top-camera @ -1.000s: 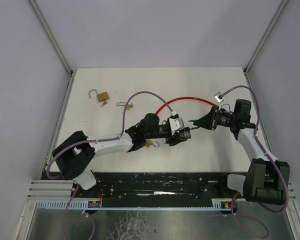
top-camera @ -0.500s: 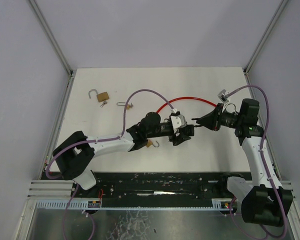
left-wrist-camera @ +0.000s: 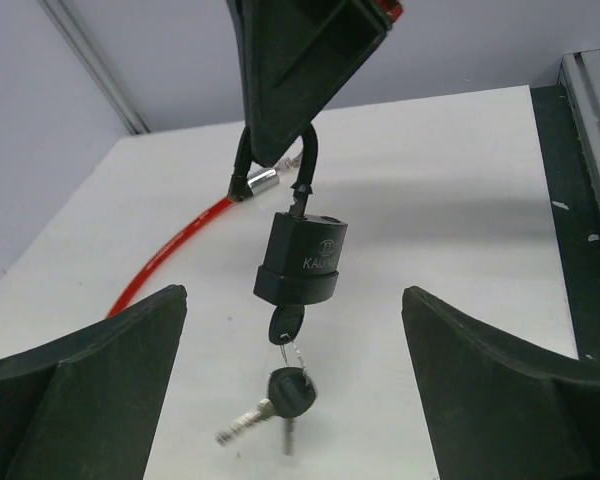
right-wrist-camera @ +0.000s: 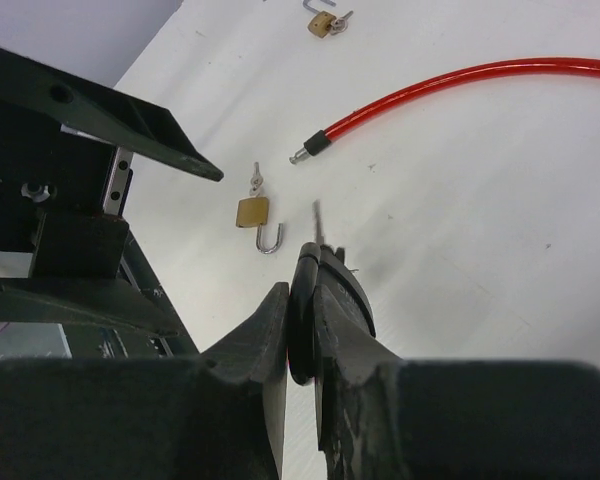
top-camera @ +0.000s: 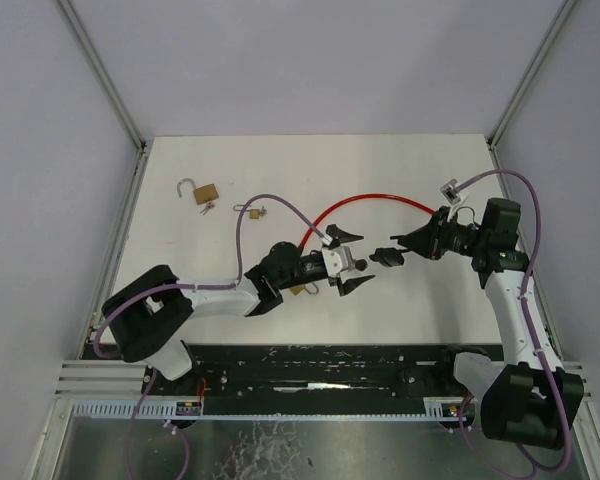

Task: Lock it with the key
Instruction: Pick up the lock from the center of the board.

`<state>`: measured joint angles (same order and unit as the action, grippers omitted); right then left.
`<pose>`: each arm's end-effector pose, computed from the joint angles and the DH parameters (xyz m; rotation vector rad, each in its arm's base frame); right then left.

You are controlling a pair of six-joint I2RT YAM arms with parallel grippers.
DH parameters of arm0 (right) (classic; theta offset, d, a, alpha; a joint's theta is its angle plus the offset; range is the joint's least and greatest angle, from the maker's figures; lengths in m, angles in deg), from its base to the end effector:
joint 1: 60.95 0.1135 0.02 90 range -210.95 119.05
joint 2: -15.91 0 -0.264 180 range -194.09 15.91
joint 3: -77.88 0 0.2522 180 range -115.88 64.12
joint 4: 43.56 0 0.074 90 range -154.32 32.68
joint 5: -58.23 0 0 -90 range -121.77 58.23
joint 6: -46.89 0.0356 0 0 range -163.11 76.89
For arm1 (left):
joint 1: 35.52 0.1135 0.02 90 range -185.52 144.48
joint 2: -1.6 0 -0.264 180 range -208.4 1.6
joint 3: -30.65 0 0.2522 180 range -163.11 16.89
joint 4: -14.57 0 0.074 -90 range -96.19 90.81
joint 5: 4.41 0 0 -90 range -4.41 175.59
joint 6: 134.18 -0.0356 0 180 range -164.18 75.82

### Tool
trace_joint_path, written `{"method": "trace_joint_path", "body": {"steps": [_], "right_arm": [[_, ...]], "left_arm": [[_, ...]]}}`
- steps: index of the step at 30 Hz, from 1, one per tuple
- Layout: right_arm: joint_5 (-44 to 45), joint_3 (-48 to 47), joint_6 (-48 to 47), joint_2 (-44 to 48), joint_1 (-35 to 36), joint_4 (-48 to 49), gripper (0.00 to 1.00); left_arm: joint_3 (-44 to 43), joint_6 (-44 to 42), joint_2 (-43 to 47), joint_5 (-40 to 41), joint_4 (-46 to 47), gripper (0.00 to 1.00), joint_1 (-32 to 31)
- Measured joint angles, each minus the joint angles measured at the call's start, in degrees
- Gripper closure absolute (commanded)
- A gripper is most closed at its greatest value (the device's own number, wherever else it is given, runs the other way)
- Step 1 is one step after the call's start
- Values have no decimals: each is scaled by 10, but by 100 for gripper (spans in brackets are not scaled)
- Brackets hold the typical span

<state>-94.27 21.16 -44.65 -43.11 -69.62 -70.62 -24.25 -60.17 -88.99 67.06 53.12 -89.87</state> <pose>0.2172 -0.0012 0.2854 -0.5282 1.8451 0.9991 0.1862 -0.2790 0.2357 1.1117 1.1156 -0.7752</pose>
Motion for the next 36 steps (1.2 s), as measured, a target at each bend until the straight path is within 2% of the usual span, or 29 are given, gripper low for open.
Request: {"method": "trace_joint_path", "body": {"steps": [3, 6, 13, 16, 23, 27, 31, 36], "right_arm": [[-9, 1, 17, 3, -2, 11, 100], [-31, 2, 29, 14, -5, 27, 100], [-85, 3, 15, 53, -5, 33, 100], [-93, 2, -12, 53, -5, 11, 100], [-93, -10, -85, 53, -5, -51, 100], [-102, -28, -126, 53, -5, -84, 100], [-117, -41, -151, 51, -5, -101, 100], [-137, -59, -188, 41, -5, -135, 100]], "left_arm": [[26, -33, -8, -12, 63, 12, -4], [31, -41, -18, -21, 86, 10, -5], [-31, 0, -17, -53, 6, 10, 5], [-44, 57, -15, -109, 5, 12, 33], [-49, 266, -24, -225, 60, 19, 128], [-70, 337, -54, -266, 88, 20, 135], [-65, 331, -61, -259, 92, 19, 126], [-45, 243, -59, -224, 96, 19, 96]]}}
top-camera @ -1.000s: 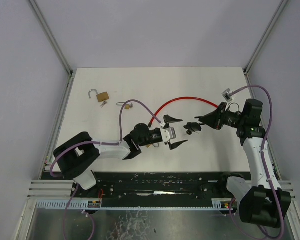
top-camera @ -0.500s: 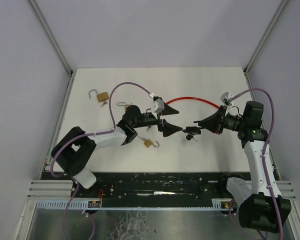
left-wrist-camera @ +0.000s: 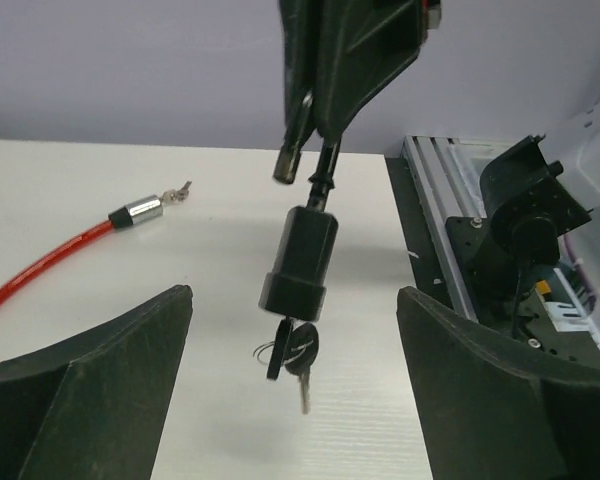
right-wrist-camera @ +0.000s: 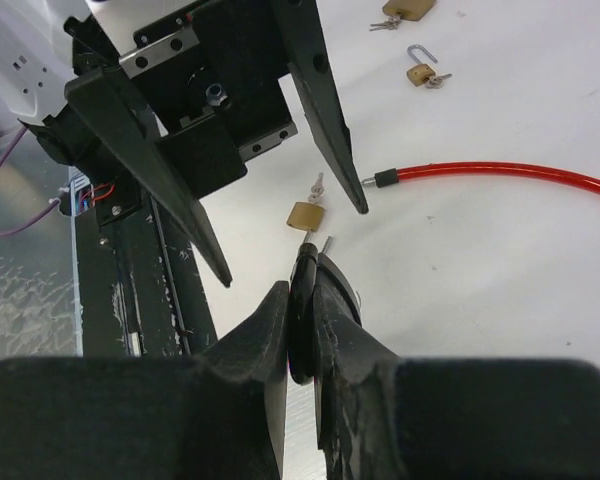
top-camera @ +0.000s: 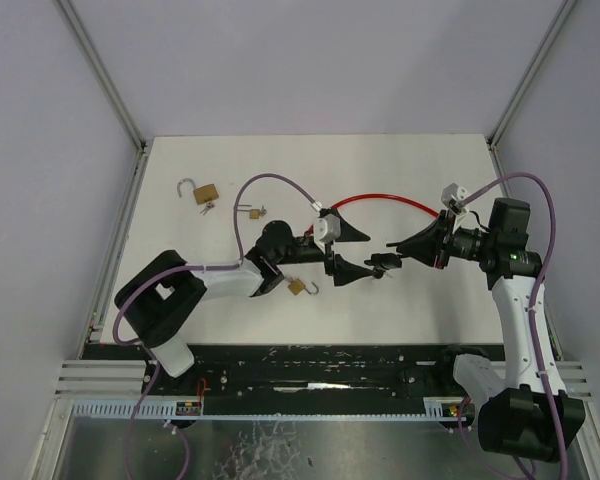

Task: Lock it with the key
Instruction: Pick up the lock from the center of the board.

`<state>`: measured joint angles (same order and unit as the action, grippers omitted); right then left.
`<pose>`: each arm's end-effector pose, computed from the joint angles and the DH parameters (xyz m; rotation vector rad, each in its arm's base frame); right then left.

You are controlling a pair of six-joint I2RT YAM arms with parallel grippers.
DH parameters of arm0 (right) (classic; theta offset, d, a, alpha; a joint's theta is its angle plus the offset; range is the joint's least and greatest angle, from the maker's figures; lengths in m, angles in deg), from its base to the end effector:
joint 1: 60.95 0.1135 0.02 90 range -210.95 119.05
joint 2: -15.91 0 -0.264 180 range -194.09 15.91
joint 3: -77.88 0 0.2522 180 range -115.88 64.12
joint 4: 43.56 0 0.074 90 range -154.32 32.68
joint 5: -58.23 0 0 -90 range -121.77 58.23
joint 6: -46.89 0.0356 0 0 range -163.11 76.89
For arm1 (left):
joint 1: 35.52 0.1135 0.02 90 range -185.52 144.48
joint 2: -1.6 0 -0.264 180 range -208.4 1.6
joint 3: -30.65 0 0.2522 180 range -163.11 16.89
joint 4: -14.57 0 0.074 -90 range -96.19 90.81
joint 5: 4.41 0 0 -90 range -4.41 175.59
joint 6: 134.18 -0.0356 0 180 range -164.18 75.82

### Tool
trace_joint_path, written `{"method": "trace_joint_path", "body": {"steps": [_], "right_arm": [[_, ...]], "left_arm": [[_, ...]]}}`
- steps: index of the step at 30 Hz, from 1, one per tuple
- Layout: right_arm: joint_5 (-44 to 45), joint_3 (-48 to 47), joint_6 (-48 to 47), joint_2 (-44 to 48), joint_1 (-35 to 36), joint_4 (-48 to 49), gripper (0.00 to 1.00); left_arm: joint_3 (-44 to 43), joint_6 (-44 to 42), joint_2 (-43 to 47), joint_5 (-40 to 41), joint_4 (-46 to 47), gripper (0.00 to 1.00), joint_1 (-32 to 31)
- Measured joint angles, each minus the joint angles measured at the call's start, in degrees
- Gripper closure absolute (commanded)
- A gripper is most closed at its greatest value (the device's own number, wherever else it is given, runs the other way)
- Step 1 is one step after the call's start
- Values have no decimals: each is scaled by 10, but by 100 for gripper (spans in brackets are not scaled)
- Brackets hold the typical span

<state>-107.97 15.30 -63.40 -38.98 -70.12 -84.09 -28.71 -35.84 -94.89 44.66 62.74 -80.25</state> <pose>0.1905 0.0043 0.3185 -0.8717 1.5929 1.0350 0.2322 -0.2628 0.2429 1.0482 1.1412 -1.2367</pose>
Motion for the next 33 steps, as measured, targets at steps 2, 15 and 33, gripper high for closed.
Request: {"method": "trace_joint_path", "body": {"steps": [2, 15, 33], "right_arm": [[-6, -2, -15, -1, 0, -13, 100], [-19, -2, -38, -1, 1, -38, 100], [-29, -2, -40, -1, 19, -38, 100]], "left_arm": [[1, -33, 0, 7, 0, 20, -12], [-35, -198, -9, 24, -97, 42, -58], [-72, -237, -29, 16, -188, 51, -64]]}}
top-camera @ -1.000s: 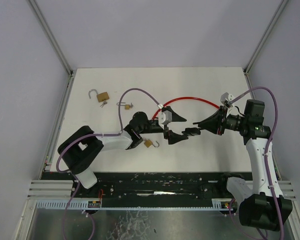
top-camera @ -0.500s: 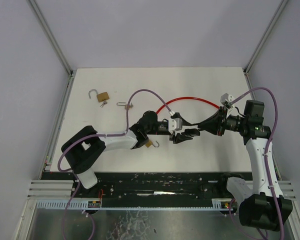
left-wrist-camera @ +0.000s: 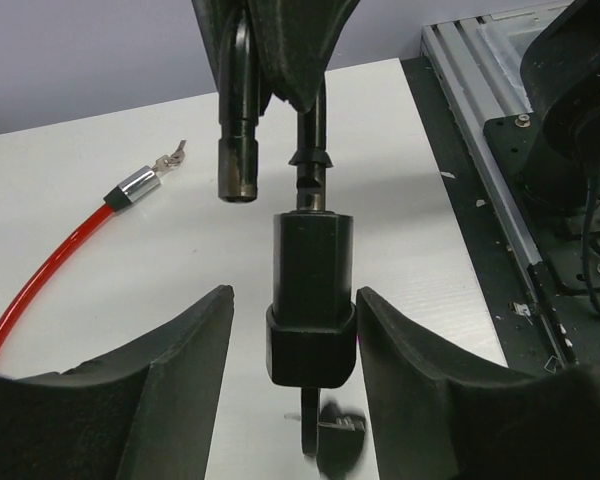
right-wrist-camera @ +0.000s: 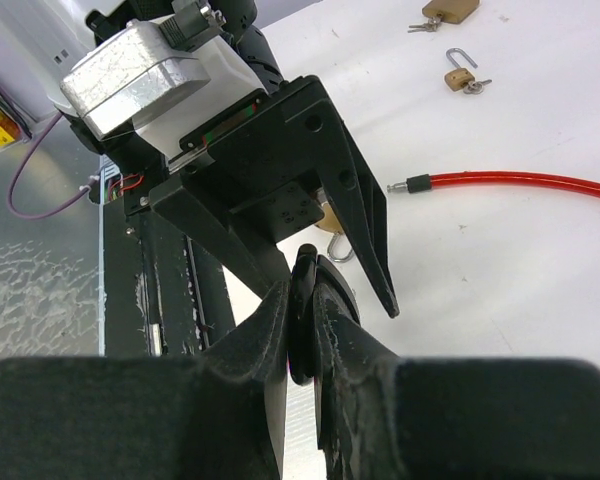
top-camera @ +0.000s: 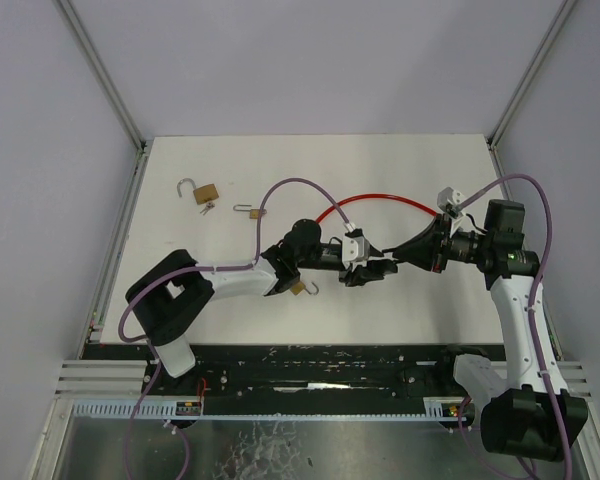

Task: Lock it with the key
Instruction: Pick up the lock from the center of the board.

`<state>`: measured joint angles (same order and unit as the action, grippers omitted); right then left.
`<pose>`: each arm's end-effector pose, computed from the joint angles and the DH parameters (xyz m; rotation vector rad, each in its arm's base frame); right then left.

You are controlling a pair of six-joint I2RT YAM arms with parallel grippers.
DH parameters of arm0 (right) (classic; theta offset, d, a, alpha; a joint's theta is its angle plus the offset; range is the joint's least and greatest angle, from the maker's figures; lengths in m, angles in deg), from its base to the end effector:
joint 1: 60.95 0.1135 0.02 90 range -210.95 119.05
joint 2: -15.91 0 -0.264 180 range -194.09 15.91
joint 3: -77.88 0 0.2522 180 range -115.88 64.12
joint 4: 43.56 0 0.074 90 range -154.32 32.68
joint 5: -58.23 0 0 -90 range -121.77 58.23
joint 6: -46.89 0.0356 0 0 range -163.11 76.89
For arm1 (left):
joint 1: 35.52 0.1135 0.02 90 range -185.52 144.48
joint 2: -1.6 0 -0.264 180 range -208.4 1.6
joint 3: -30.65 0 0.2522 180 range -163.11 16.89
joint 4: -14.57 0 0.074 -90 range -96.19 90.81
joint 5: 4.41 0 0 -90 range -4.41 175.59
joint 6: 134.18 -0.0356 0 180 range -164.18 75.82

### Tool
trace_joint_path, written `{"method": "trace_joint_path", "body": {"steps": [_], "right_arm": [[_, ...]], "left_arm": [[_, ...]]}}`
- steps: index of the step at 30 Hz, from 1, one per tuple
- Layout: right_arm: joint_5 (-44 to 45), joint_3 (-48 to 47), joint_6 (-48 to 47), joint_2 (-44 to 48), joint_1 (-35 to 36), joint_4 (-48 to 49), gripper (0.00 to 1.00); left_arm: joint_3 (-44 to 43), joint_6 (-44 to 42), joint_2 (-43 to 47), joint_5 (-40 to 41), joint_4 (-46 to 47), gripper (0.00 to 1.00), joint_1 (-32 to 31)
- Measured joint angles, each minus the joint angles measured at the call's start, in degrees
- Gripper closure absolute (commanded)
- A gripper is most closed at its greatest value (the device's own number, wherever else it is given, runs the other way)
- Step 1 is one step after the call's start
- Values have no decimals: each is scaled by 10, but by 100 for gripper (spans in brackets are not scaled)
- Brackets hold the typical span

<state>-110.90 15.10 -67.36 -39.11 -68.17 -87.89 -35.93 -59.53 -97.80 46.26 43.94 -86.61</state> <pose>0.1863 0.0116 0.3158 -0.9364 1.5527 1.1030 0.2189 -0.3071 0.2312 1.3521 1.0634 -1.0255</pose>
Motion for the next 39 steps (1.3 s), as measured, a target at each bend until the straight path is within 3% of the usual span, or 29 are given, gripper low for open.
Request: {"method": "trace_joint_path", "body": {"steps": [7, 9, 11, 13, 16, 18, 20, 23, 30, 33, 39], "right_arm": [[1, 0, 0, -5, 4, 0, 100], [1, 0, 0, -5, 5, 0, 100], [1, 0, 0, -6, 6, 1, 99], [2, 0, 0, -7, 9, 2, 96], [4, 0, 2, -13, 11, 4, 71], [11, 0, 5, -16, 13, 5, 47], [22, -1, 12, -17, 14, 7, 31], [43, -13, 14, -16, 13, 0, 22], [131, -25, 21, 23, -2, 1, 15], [136, -63, -81, 35, -3, -71, 0], [130, -172, -500, 78, -3, -311, 0]], "left_arm": [[0, -2, 0, -12, -4, 62, 0], [0, -2, 0, -17, -4, 75, 0], [0, -2, 0, -23, -4, 96, 0], [0, -2, 0, -25, -5, 100, 0], [1, -5, 0, -27, -7, 100, 1], [5, -7, 2, -26, -7, 100, 2], [14, -9, 6, -27, -8, 100, 1], [22, -11, 7, -27, -9, 100, 1], [57, -11, 34, -16, -7, 100, 1], [57, -11, 38, -23, -12, 100, 2], [34, -1, 38, -78, -76, 100, 3]]}}
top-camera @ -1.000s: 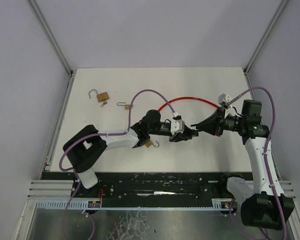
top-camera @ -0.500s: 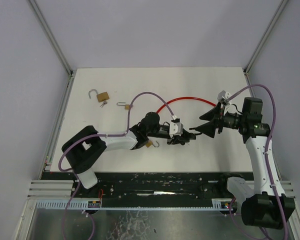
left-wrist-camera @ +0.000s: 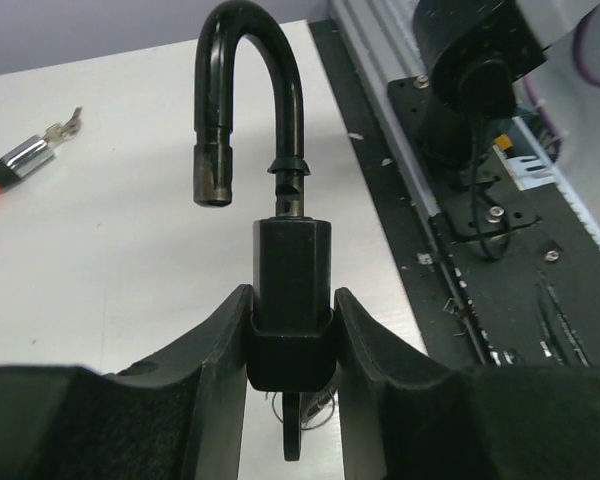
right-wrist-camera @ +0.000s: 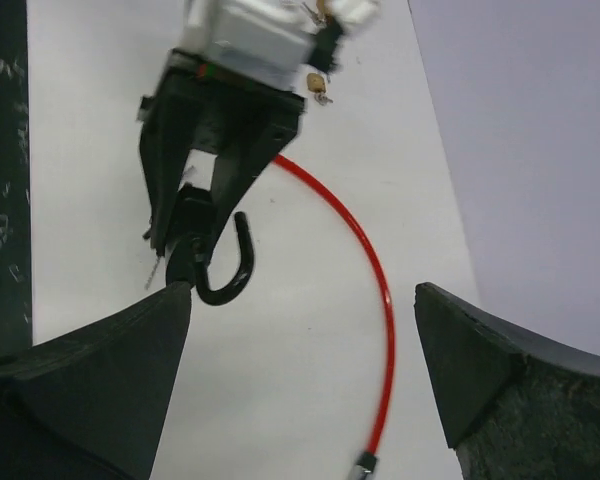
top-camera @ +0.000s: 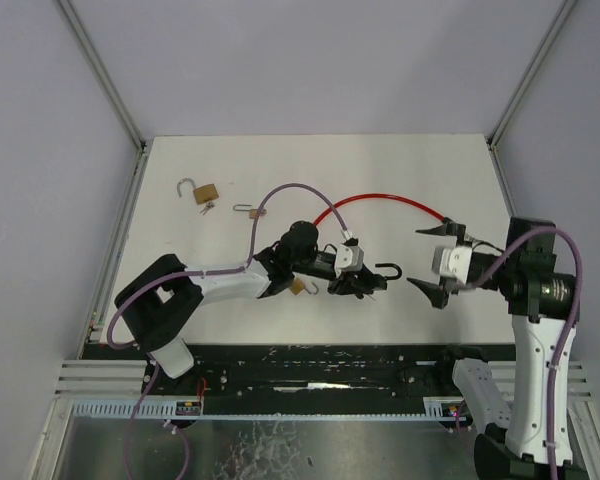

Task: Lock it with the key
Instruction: Pick up the lock from the center of the board, then lock the lock.

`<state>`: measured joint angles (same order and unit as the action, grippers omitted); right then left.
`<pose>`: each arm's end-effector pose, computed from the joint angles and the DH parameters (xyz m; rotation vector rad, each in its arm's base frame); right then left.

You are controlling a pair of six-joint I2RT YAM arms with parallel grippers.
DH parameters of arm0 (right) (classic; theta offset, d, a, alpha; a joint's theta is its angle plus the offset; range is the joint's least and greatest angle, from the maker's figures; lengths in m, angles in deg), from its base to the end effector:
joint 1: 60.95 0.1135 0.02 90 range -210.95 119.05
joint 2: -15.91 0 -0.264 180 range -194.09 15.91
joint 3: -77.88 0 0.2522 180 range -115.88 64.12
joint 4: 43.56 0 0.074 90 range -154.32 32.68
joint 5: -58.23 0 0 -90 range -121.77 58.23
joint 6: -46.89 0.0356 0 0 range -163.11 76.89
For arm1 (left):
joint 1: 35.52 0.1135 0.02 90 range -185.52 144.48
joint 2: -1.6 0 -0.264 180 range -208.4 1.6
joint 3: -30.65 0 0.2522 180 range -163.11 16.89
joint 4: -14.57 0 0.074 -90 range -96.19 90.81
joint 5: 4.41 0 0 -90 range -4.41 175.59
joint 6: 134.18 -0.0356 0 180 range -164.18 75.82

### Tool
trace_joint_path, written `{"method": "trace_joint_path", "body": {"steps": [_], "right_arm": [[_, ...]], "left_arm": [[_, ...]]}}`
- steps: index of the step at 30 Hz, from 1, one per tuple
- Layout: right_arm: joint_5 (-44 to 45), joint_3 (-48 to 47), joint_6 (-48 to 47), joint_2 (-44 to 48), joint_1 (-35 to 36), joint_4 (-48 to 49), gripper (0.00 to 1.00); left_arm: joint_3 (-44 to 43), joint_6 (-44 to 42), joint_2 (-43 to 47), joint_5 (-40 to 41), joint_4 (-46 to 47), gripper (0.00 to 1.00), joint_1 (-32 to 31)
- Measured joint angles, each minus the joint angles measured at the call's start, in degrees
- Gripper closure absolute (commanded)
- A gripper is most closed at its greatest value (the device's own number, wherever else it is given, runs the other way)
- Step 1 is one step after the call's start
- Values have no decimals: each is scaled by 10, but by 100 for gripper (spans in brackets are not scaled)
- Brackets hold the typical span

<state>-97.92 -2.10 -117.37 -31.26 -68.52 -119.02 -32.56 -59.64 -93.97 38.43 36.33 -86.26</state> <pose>0.1208 0.0168 0.3839 -1.4130 1.2162 0.3675 0.2046 -0.2915 0.2232 1.4717 1.1083 -1.1563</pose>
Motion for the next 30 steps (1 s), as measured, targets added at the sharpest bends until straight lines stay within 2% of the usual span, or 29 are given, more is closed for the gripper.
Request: {"method": "trace_joint_path", "body": {"steps": [2, 5, 10, 18, 24, 27, 28, 30], "right_arm": [[0, 0, -132, 24, 0, -66, 0], [2, 19, -278, 32, 0, -130, 1], [28, 55, -390, -9, 0, -177, 7], [72, 65, -435, -16, 6, -169, 16], [100, 97, -440, -8, 32, -132, 29], [117, 121, -440, -3, 71, -91, 32], [133, 140, -438, 2, 109, -50, 35], [143, 145, -426, 5, 124, -33, 38]], "left_arm": [[-13, 4, -2, -18, -13, 100, 0], [-36, 8, -7, -50, -36, 100, 2], [-89, 37, -41, -101, -86, 100, 7], [-164, 109, -98, -161, -152, 100, 23], [-185, 137, -118, -210, -169, 100, 25], [-192, 146, -125, -227, -175, 100, 25], [-193, 152, -126, -242, -180, 100, 25], [-193, 154, -126, -246, -180, 100, 25]]}}
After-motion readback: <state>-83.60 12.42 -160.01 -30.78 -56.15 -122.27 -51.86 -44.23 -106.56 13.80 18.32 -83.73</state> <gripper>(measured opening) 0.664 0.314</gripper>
